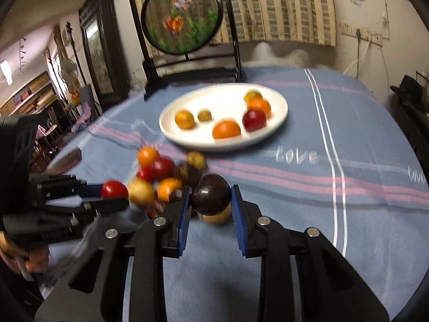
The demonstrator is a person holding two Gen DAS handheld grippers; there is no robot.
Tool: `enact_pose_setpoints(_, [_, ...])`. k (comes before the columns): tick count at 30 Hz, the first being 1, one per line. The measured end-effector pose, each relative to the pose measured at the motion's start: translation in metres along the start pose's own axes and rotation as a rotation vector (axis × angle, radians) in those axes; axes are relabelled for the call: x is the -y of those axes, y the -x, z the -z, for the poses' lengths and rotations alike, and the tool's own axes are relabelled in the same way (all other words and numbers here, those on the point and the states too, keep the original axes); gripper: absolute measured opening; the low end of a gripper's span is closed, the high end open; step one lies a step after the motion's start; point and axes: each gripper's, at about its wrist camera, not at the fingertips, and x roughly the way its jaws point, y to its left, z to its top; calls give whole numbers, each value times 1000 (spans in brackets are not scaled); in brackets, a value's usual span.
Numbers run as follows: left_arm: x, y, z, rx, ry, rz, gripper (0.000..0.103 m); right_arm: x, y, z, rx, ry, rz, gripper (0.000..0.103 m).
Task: Organize fruits
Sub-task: 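Carry the plum and red tomato over the white plate and open both tools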
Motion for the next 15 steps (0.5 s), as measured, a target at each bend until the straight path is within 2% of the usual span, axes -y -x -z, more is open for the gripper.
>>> enact_pose_setpoints(4, [-18,-1,-52,53,-17,-17,31,2,-12,-37,57,14,16,30])
enact_pose_setpoints(9, [-33,-49,-116,36,9,-6,31,17,-62,-75,21,-40,18,30])
enact_pose_setpoints(15, [-35,-100,-144,-9,-21,-45,31,24,-111,-94,-44,-25,21,30])
